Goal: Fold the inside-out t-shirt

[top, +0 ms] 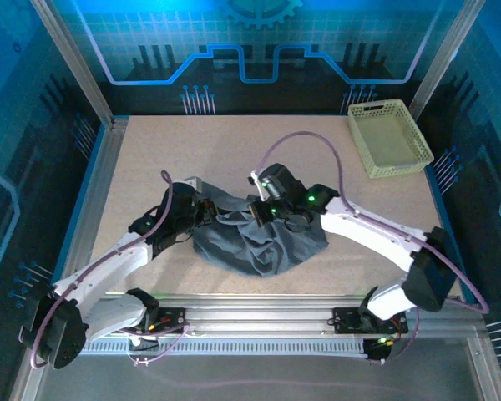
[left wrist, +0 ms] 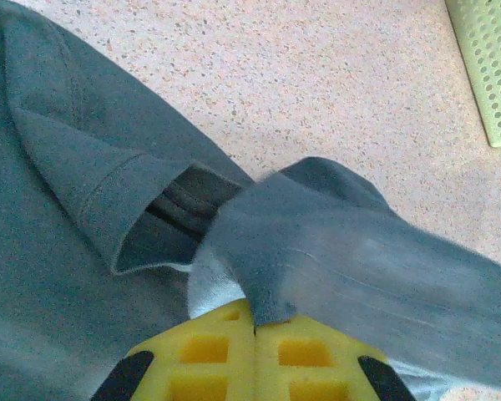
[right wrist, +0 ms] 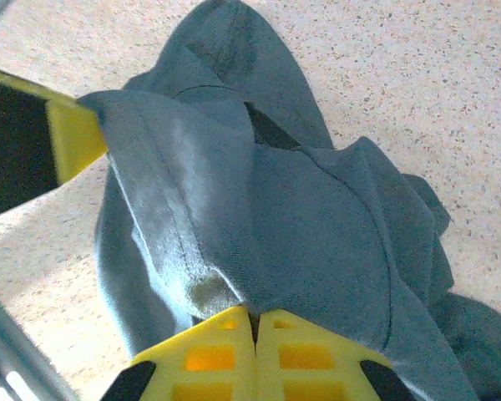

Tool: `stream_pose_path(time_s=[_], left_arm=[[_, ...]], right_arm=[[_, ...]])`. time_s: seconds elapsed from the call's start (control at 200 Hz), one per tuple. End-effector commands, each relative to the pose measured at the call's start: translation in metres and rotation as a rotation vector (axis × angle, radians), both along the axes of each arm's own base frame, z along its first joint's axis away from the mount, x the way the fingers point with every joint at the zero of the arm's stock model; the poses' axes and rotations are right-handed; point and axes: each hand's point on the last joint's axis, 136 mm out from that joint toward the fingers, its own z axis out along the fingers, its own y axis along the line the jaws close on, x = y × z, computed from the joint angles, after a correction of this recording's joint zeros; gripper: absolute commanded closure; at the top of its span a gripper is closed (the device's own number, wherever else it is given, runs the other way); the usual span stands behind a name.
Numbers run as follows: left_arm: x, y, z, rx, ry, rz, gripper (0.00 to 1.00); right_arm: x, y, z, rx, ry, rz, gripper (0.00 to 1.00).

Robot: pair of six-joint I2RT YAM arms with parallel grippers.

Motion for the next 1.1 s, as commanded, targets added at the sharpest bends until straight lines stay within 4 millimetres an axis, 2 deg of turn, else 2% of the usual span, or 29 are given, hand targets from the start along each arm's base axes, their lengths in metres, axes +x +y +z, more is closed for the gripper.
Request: stream_pose_path(time_s=[0.0,0.07,0.225,0.415,0.515,0.65,0.715,0.86,0.965,1.095], left_arm=[[0.007,0.006,0.014,0.020,-0.036,0.002,1.00],[0.008,0.003,0.020,0.005,-0.052,-0.011,1.00],[0.009,-0.007,0.029,-0.039,-0.079,-0.050,1.00],[0.014,-0.012,0.016,-0.023,-0.027,-0.065,1.00],[0.014,-0.013,0.007,-0.008,0.006,-0.076,1.00],[0.012,-0.019,0.000,-0.013,0.034,-0.109,1.00],[0.012,-0.020,0.000,-0.017,0.037,-0.112,1.00],[0.013,-0.020,0.003,-0.018,0.026,-0.110,1.00],[0.012,-0.019,0.005,-0.018,0.018,-0.108,1.00],[0.011,-0.018,0.005,-0.021,0.015,-0.103,1.00]], right_arm=[[-0.009,-0.017,0.027,0.124,0.007,-0.008,0.95],[-0.011,-0.030,0.029,0.157,0.018,-0.023,0.95],[-0.005,-0.057,-0.003,0.155,0.078,-0.094,0.94],[0.013,-0.082,-0.056,0.026,0.133,-0.215,0.89],[0.020,-0.095,-0.069,-0.065,0.124,-0.263,0.78],[0.017,-0.086,-0.060,-0.066,0.089,-0.214,0.62],[0.014,-0.080,-0.053,-0.070,0.068,-0.184,0.59],[-0.002,-0.049,-0.035,-0.087,-0.019,-0.057,0.48],[-0.007,-0.028,-0.034,-0.124,-0.039,-0.010,0.44],[0.005,-0.016,-0.043,-0.179,-0.019,-0.035,0.44]])
